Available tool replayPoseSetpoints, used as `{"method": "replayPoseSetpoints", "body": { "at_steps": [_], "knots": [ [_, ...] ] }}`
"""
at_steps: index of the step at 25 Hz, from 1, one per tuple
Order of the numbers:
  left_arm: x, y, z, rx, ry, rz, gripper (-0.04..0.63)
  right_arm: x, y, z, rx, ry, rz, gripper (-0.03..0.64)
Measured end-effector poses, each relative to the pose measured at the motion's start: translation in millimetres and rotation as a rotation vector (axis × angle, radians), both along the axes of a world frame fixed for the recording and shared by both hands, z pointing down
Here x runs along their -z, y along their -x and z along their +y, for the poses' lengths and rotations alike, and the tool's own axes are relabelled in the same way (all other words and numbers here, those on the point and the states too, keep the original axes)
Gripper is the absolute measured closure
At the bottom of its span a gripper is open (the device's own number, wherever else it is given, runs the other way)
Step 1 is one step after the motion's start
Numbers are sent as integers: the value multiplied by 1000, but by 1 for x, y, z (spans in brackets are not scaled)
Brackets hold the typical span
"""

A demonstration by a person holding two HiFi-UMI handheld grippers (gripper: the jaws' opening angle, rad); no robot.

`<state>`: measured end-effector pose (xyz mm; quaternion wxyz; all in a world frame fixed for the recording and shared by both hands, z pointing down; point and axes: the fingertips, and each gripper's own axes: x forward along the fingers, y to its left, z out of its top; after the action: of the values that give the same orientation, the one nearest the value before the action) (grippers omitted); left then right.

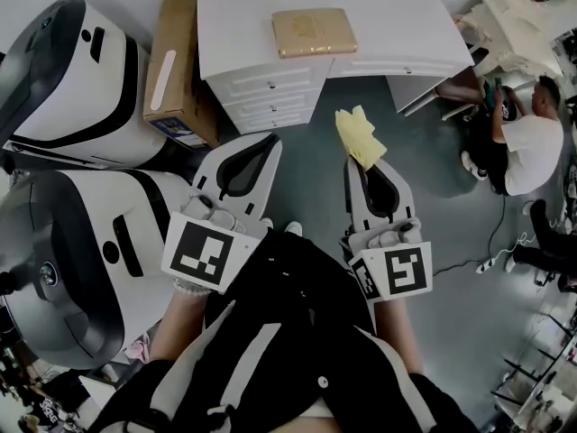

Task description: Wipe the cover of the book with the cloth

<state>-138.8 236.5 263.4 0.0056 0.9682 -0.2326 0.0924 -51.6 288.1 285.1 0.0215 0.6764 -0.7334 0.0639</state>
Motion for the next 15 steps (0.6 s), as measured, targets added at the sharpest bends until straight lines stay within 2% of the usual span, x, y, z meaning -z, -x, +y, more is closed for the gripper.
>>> {"method": "replayPoseSetpoints", "body": {
  "at_steps": [15],
  "knots": [
    [4,-20,25,9,-36,11,595,0,-20,23,4,-37,-17,581]
  ]
}}
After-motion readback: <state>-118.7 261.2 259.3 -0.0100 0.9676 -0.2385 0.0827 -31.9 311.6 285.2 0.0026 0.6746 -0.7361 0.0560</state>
